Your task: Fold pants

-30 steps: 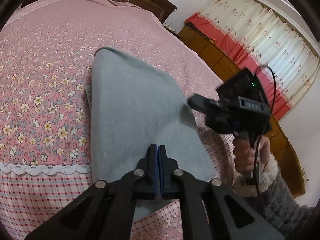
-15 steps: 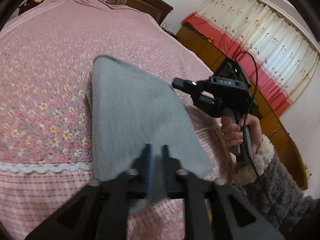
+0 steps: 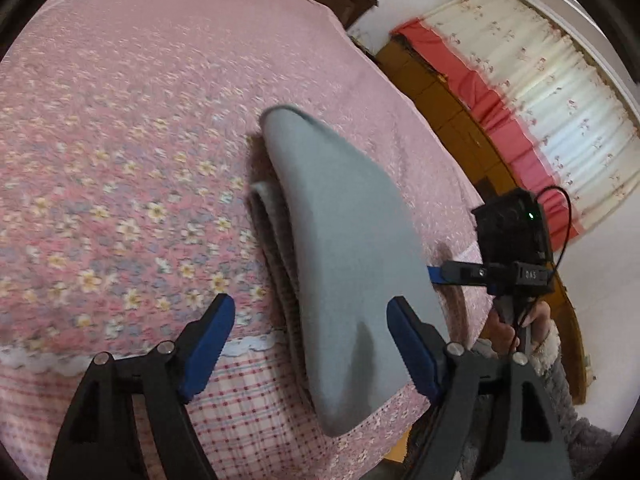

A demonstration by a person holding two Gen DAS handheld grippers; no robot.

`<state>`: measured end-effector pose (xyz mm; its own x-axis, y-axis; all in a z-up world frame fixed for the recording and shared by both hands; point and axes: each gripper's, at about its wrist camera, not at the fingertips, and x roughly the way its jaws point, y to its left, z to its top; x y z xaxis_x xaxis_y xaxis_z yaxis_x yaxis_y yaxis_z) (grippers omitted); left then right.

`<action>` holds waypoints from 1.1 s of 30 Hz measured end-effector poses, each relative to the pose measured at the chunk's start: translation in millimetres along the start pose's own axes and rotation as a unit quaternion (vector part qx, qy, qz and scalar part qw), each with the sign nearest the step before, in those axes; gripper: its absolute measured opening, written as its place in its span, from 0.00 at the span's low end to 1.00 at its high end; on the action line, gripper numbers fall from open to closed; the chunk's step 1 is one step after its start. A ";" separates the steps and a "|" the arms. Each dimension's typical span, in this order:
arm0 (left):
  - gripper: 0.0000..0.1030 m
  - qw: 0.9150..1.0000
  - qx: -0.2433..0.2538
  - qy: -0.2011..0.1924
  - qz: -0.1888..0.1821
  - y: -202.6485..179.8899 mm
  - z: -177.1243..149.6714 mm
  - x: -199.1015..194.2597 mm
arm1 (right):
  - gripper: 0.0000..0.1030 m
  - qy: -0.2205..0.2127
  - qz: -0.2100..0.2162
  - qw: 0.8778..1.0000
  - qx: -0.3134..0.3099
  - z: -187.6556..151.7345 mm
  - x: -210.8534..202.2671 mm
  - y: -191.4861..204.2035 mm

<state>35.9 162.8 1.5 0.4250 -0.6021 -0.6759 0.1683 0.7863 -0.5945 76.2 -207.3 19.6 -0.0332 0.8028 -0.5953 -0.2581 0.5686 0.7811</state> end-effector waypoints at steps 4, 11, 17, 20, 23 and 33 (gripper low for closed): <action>0.77 0.999 0.025 0.015 -0.043 -9.0 2.6 6.7 | 0.58 0.008 0.014 1.000 0.004 19.4 19.6 -1.4; 0.77 0.998 0.005 0.030 -0.063 -4.5 27.3 33.5 | 0.54 0.003 0.024 1.000 0.000 34.2 43.6 6.1; 0.45 0.999 0.005 0.014 -0.034 -21.1 21.1 23.8 | 0.35 -0.018 0.023 1.000 0.004 26.2 26.1 8.2; 0.44 0.999 0.008 0.000 -0.037 -34.5 20.6 13.0 | 0.35 -0.028 0.016 0.999 -0.011 28.9 6.2 14.9; 0.44 0.999 0.015 -0.005 -0.042 -50.0 27.0 14.6 | 0.35 -0.034 0.015 0.999 -0.018 33.9 -19.6 14.7; 0.44 0.998 -0.003 0.016 -0.056 -79.6 46.5 74.0 | 0.36 -0.020 -0.026 0.999 0.007 57.8 -50.9 -30.0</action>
<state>95.3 62.1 19.1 0.3747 -0.6907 -0.6186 0.2080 0.7128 -0.6699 141.4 -254.9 37.4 0.0196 0.7782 -0.6277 -0.2455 0.6124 0.7515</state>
